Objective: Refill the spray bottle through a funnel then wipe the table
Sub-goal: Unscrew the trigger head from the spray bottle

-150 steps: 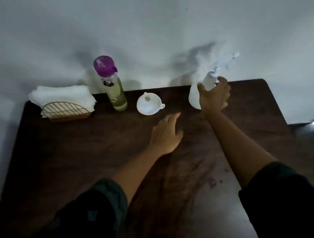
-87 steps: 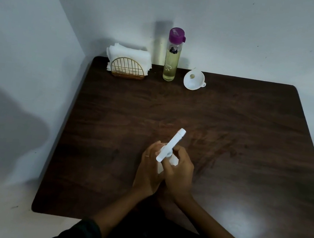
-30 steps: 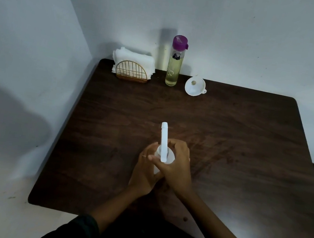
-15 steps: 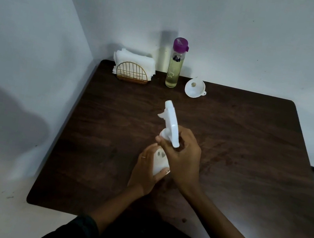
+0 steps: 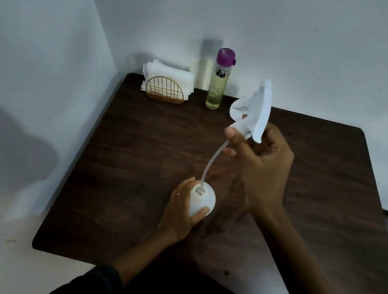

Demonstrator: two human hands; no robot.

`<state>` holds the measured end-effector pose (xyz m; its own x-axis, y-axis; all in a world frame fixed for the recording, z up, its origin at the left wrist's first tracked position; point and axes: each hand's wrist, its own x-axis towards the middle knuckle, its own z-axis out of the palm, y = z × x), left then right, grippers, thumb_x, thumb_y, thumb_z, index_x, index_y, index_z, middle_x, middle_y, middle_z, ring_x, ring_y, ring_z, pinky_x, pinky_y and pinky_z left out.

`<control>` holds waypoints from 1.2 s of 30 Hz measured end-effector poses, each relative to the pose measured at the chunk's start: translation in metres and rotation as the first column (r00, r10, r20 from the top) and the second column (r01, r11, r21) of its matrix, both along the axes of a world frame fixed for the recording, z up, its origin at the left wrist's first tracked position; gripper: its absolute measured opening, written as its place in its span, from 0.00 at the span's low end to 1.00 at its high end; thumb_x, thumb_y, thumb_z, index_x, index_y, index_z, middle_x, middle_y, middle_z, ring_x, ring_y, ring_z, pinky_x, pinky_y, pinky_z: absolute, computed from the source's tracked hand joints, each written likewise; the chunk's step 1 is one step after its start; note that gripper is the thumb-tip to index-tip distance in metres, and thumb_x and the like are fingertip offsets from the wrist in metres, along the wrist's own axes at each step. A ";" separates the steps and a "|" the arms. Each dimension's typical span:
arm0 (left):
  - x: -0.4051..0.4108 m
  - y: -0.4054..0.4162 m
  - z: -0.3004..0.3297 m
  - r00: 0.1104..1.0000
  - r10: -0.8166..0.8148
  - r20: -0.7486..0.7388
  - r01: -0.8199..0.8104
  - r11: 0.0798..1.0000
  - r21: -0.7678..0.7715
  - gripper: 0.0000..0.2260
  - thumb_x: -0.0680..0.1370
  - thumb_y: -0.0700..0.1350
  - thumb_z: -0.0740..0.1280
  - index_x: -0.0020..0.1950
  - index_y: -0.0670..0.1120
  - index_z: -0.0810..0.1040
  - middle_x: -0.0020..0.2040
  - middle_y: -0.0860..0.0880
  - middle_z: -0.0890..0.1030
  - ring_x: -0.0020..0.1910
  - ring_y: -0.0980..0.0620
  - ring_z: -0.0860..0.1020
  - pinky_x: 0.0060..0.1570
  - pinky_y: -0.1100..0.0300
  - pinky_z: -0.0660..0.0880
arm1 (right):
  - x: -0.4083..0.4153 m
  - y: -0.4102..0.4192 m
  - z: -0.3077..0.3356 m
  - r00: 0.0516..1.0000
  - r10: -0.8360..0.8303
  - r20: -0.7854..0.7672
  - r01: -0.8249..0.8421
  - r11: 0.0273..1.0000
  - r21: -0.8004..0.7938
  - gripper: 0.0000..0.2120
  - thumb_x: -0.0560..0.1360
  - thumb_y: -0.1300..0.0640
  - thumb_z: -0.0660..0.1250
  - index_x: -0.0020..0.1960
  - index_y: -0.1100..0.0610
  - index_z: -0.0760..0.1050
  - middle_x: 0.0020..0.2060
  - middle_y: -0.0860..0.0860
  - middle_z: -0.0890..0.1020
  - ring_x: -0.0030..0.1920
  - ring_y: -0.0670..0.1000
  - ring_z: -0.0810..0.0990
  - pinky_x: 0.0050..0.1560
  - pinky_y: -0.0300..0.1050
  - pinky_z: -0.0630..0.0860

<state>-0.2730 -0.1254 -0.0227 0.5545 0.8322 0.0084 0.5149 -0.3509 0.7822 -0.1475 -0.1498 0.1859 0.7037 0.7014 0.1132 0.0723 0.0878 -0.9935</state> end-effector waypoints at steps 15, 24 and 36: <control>0.000 -0.001 -0.002 1.000 -0.023 0.013 0.023 0.999 0.036 0.31 0.71 0.61 0.64 0.70 0.56 0.55 0.71 0.48 0.66 0.66 0.51 0.67 0.61 0.61 0.63 | 0.025 0.003 0.021 0.968 -0.178 -0.177 0.197 0.975 0.099 0.14 0.71 0.61 0.73 0.53 0.66 0.75 0.44 0.59 0.81 0.41 0.55 0.82 0.35 0.42 0.78; -0.001 -0.003 -0.002 0.999 -0.042 -0.004 0.043 0.998 0.048 0.32 0.74 0.60 0.66 0.72 0.56 0.54 0.73 0.51 0.63 0.69 0.51 0.64 0.65 0.55 0.68 | 0.056 -0.011 0.016 0.893 -0.133 -0.430 0.168 0.985 0.042 0.08 0.72 0.58 0.70 0.49 0.61 0.77 0.39 0.53 0.82 0.40 0.50 0.82 0.37 0.39 0.77; 0.000 -0.002 -0.006 0.999 -0.048 -0.008 0.048 0.997 0.057 0.32 0.72 0.60 0.64 0.73 0.51 0.59 0.72 0.50 0.65 0.69 0.51 0.66 0.66 0.63 0.61 | 0.119 -0.046 -0.026 0.637 -0.031 -0.770 -0.097 0.988 -0.119 0.13 0.72 0.59 0.64 0.56 0.59 0.76 0.42 0.52 0.82 0.37 0.46 0.79 0.41 0.38 0.73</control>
<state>-0.2727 -0.1274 -0.0287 0.5941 0.8027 0.0515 0.5010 -0.4194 0.7570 -0.0282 -0.1957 0.1595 0.4671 0.6886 -0.5547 -0.7222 -0.0648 -0.6887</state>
